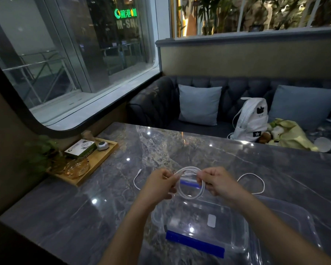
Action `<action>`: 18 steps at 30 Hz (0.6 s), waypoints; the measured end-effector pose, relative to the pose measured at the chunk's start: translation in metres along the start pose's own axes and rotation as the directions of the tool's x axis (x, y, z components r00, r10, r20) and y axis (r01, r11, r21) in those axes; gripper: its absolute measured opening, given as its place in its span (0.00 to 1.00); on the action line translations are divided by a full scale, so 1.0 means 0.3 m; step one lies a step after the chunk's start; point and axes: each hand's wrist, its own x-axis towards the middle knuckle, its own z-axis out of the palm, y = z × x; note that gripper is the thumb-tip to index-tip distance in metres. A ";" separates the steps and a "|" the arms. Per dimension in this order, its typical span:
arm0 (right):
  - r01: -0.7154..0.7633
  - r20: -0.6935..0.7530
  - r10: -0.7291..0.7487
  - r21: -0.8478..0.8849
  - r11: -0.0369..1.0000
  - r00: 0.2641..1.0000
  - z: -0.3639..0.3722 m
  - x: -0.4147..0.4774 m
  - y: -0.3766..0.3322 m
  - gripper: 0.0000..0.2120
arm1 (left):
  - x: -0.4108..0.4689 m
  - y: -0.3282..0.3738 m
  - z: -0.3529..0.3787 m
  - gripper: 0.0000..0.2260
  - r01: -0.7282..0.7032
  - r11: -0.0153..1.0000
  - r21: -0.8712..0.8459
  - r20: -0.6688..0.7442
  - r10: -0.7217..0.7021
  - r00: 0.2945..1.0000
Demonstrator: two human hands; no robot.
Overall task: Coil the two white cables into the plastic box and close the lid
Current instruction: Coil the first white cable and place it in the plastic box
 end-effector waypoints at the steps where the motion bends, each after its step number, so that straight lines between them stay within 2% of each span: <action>1: 0.003 -0.022 -0.003 -0.016 1.000 1.000 0.001 0.005 0.002 0.17 | -0.002 -0.005 -0.013 0.08 -0.011 1.000 0.025 -0.014 0.011 1.000; 4: 0.025 -0.050 -0.032 -0.147 0.989 0.998 0.009 0.018 0.014 0.18 | -0.009 -0.028 -0.037 0.08 -0.039 0.994 0.101 0.036 0.036 0.999; 6: 0.027 -0.060 -0.039 -0.191 0.981 0.997 0.021 0.024 0.024 0.19 | -0.012 -0.042 -0.052 0.06 -0.043 0.996 0.082 0.129 0.033 0.991; 8: 0.004 -0.042 -0.011 -0.144 0.990 0.999 0.032 0.029 0.029 0.18 | -0.018 -0.059 -0.061 0.03 -0.004 1.000 -0.016 0.258 0.008 0.966; 10: -0.016 0.010 0.017 -0.084 0.996 1.000 0.041 0.031 0.026 0.17 | -0.021 -0.082 -0.057 0.02 0.023 0.995 -0.099 0.291 0.007 0.957; 14: -0.037 0.079 0.034 0.038 0.999 0.996 0.048 0.034 0.021 0.17 | -0.025 -0.126 -0.016 0.08 -0.028 0.928 -0.372 0.130 0.082 0.988; 15: -0.041 0.085 0.037 0.053 0.998 0.996 0.050 0.035 0.023 0.17 | -0.021 -0.134 -0.007 0.11 -0.065 0.916 -0.396 0.059 0.096 0.994; 18: -0.032 0.083 0.030 0.025 0.999 0.996 0.067 0.027 0.033 0.16 | -0.008 -0.153 0.012 0.17 -0.147 0.966 -0.211 -0.154 0.115 0.981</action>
